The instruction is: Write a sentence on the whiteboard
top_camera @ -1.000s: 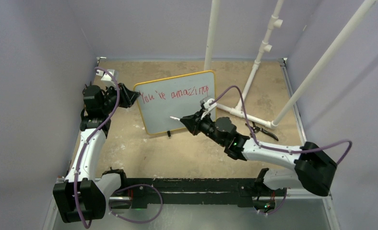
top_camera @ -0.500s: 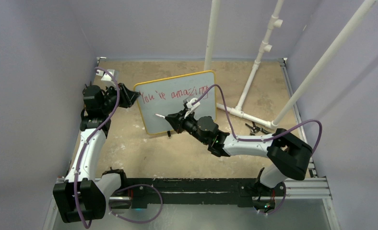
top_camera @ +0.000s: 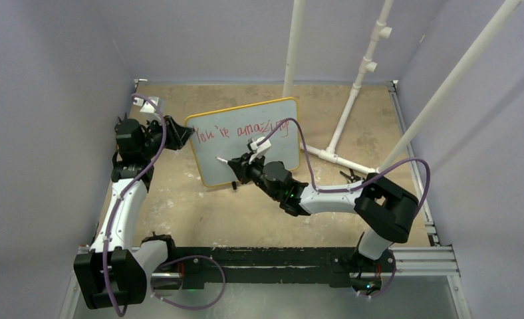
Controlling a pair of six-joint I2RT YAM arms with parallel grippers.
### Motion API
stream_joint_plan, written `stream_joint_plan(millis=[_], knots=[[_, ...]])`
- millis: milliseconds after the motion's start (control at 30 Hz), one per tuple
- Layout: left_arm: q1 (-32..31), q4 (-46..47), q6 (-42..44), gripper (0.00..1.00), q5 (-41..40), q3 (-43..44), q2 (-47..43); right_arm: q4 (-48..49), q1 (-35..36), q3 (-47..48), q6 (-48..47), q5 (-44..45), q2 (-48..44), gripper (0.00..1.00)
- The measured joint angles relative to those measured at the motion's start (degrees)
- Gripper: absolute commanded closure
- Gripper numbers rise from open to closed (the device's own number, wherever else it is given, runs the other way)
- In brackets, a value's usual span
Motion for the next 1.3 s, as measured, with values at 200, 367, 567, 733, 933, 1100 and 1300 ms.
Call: stream_joint_plan(millis=[200, 367, 567, 733, 933, 1100, 1300], knots=[[0.0, 0.2, 0.0, 0.76, 0.0, -0.1, 0.0, -1.4, 0.3, 0.0, 0.3, 1.4, -0.6, 1.0], [0.0, 0.2, 0.0, 0.77, 0.0, -0.1, 0.0, -2.5, 0.3, -0.1, 0.3, 2.7, -1.9, 1.0], [0.0, 0.2, 0.0, 0.76, 0.1, -0.1, -0.1, -2.3, 0.0, -1.3, -0.5, 3.7, -4.4, 1.0], [0.0, 0.2, 0.0, 0.77, 0.1, -0.1, -0.1, -1.0, -0.2, -1.9, -1.8, 1.5, -5.6, 1.0], [0.0, 0.2, 0.0, 0.77, 0.1, -0.1, -0.1, -0.7, -0.2, -1.8, -2.6, -0.9, -5.5, 1.0], [0.0, 0.2, 0.0, 0.76, 0.1, -0.1, -0.1, -0.4, -0.2, -1.0, -3.0, -0.9, -4.4, 1.0], [0.0, 0.2, 0.0, 0.76, 0.1, -0.1, -0.1, -0.4, -0.6, 0.2, -3.2, -0.6, -2.4, 1.0]])
